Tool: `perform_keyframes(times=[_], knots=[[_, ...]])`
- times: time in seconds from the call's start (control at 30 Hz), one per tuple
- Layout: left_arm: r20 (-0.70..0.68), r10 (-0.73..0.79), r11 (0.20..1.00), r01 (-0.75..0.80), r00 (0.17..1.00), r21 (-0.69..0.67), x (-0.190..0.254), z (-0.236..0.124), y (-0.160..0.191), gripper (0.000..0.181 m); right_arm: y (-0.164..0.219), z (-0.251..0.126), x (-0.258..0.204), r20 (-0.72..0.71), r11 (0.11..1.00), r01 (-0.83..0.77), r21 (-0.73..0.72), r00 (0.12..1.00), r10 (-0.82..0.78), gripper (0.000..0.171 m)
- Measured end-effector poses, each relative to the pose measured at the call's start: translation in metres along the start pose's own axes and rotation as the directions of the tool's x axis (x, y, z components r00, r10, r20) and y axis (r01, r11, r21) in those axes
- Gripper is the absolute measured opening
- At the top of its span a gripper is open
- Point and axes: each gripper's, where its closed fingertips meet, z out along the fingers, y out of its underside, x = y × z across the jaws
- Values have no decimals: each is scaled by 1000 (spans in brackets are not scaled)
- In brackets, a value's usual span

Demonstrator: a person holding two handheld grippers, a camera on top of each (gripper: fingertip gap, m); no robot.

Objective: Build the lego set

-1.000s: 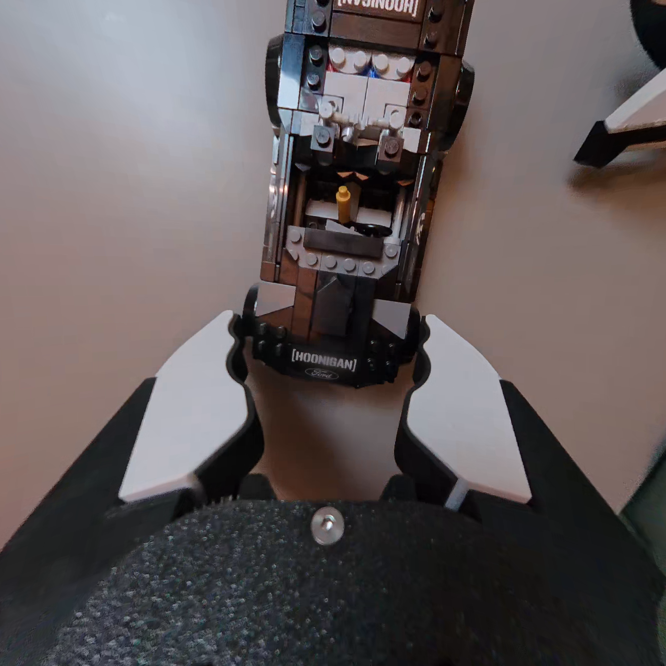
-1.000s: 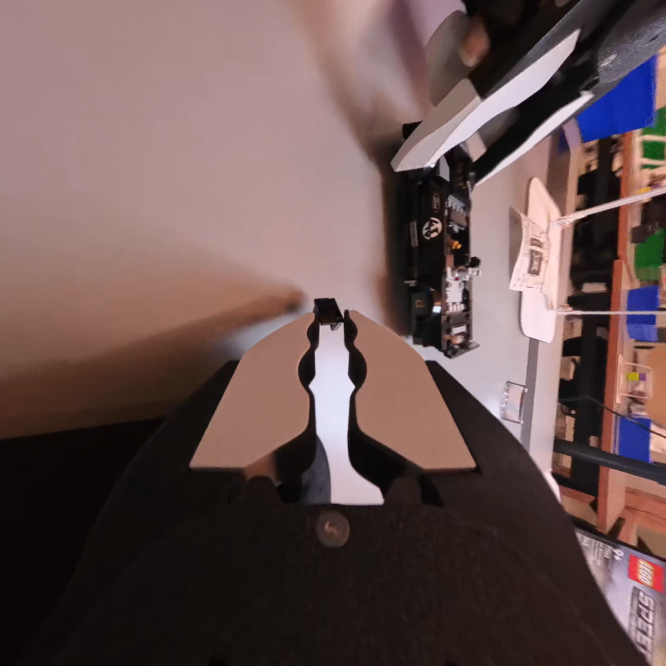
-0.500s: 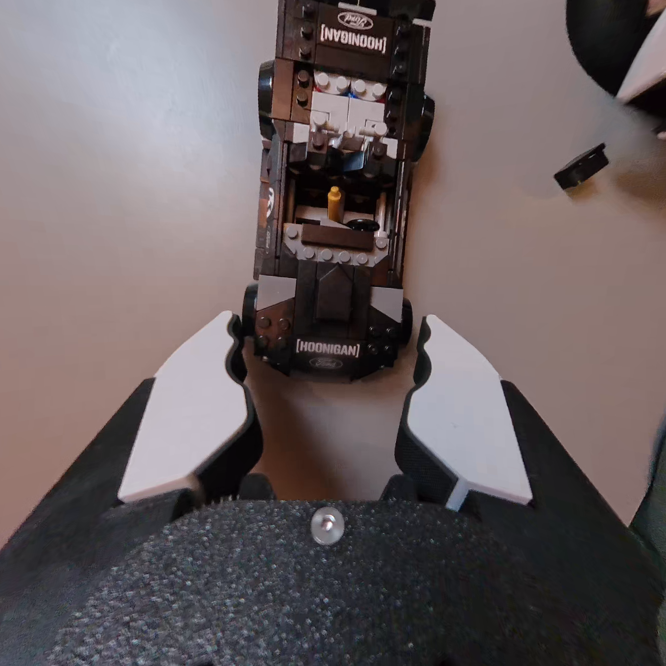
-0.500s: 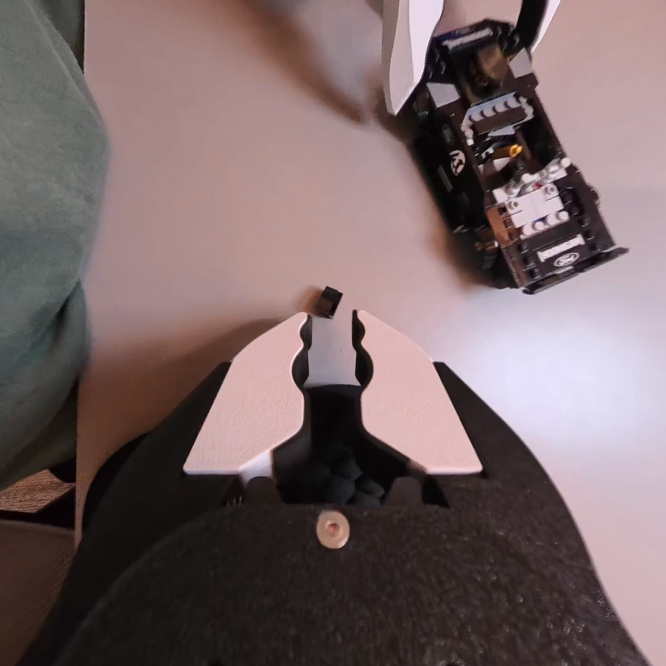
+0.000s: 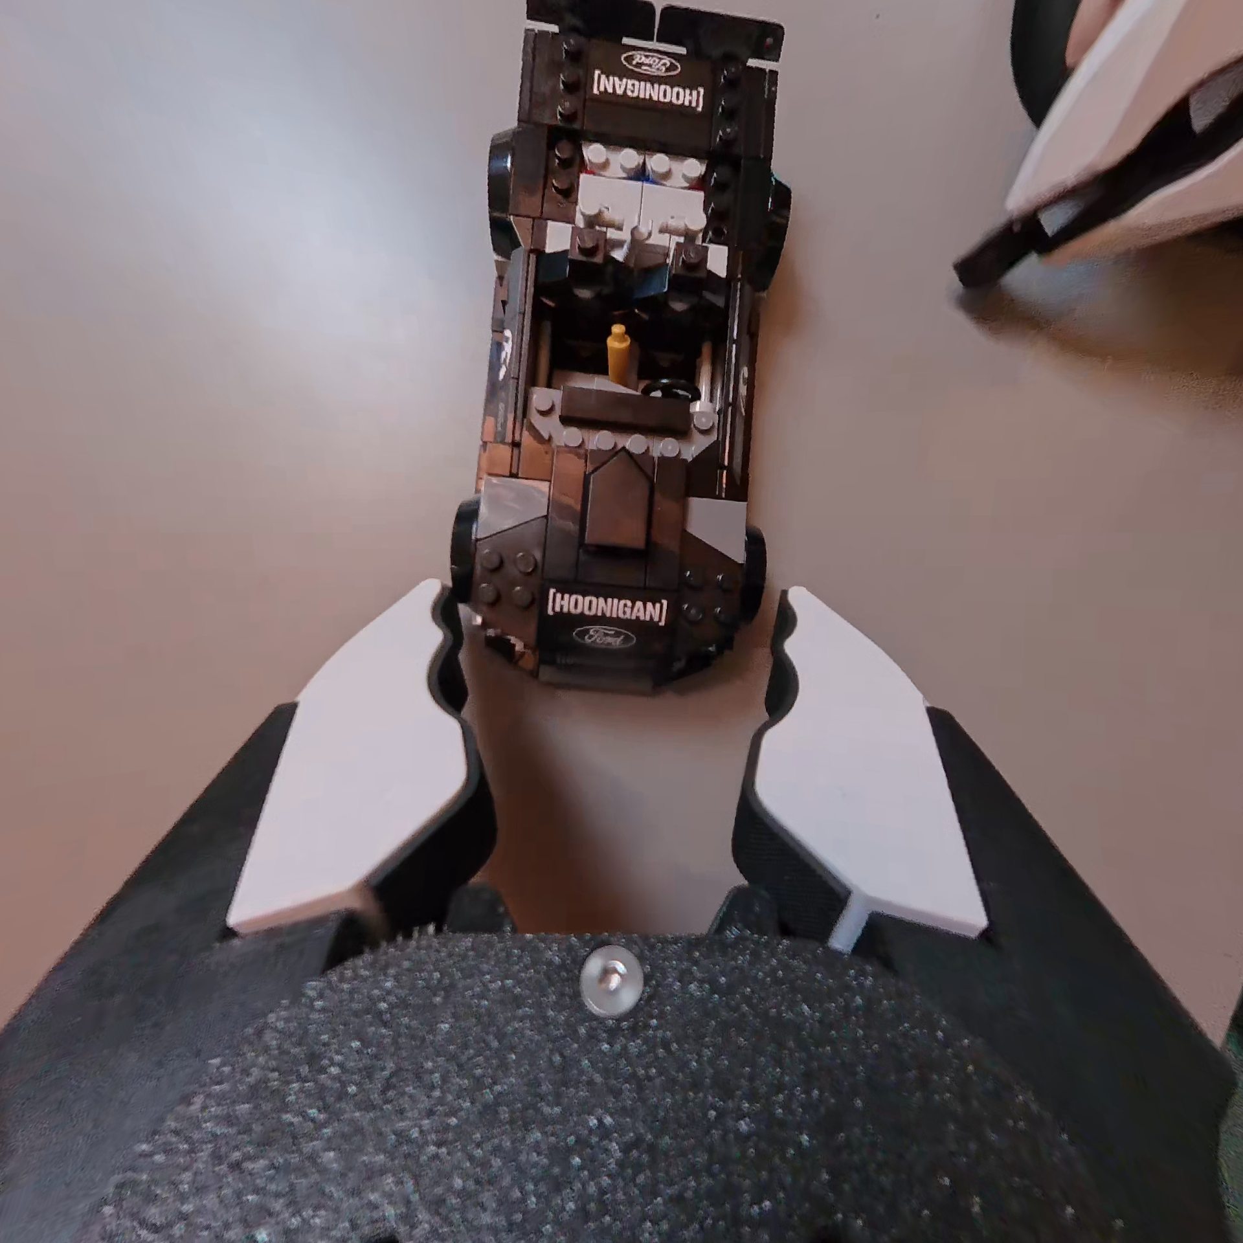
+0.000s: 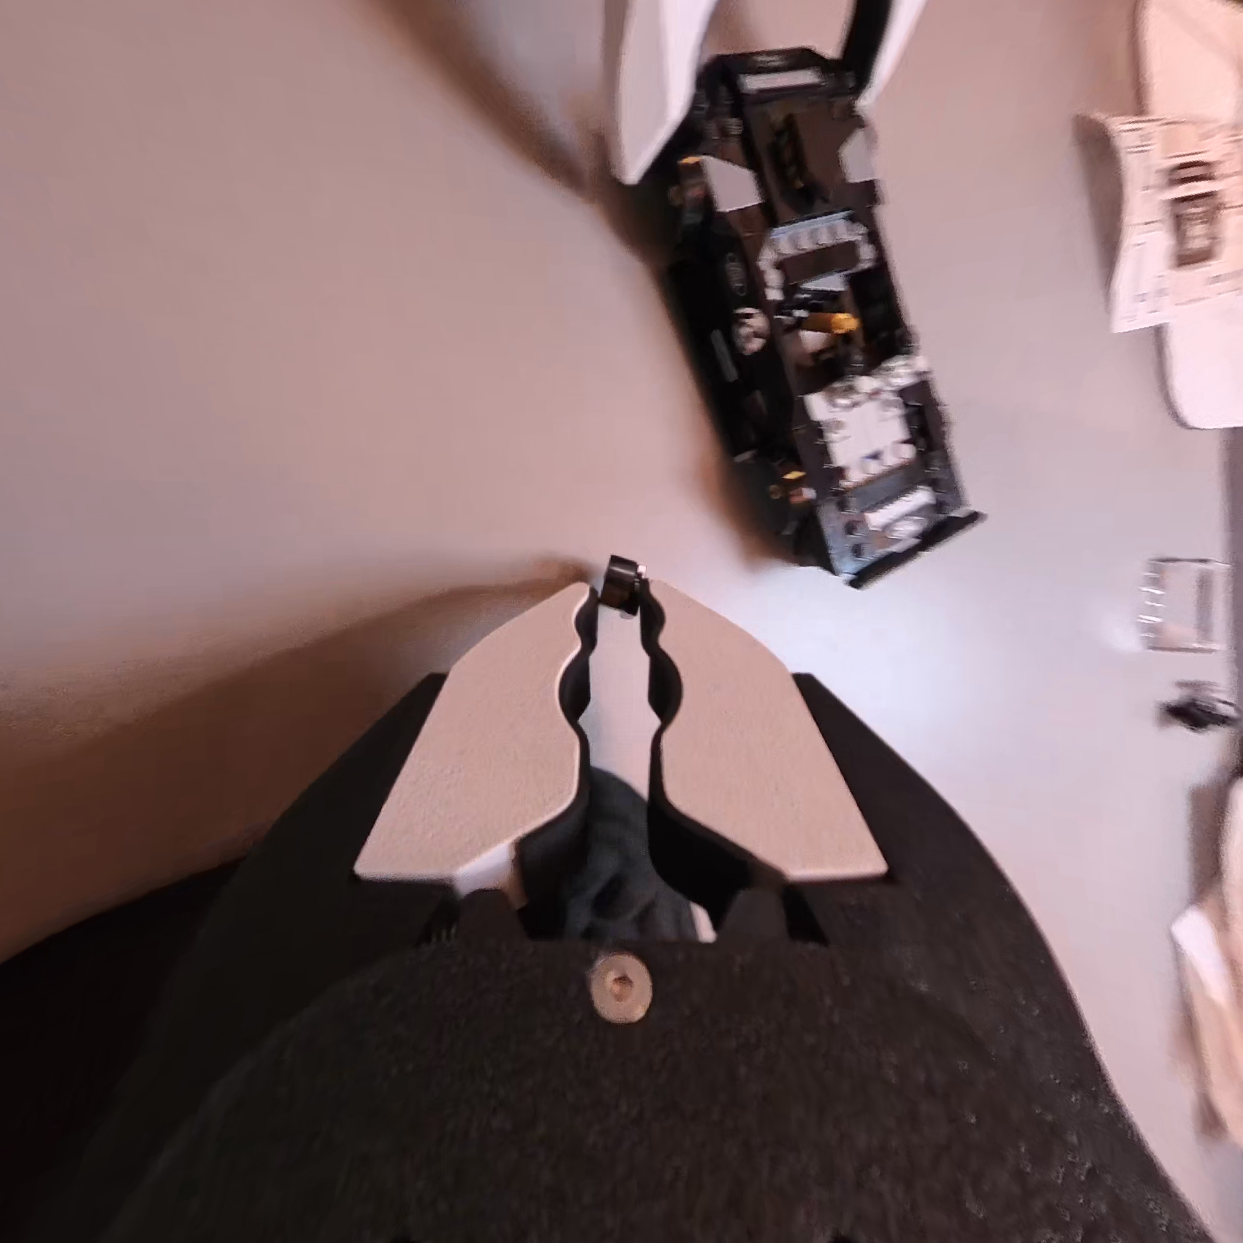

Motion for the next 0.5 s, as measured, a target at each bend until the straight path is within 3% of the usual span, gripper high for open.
perform_keyframes(times=[0.13,0.2,0.3,0.5], knots=[[22,18,1000,-18,1000,15,-3,3,-3,85,13,2,43,-252,988,104,-112,959,-129,12],[23,18,999,-19,1000,31,-4,5,-5,85,21,6,51,-298,969,153,-194,932,-207,12],[23,17,999,-18,1000,50,-4,7,-7,85,20,14,41,-257,969,165,-187,943,-210,15],[21,5,997,-7,1000,77,-4,8,-8,86,8,12,24,-125,998,-35,-48,992,29,22]])
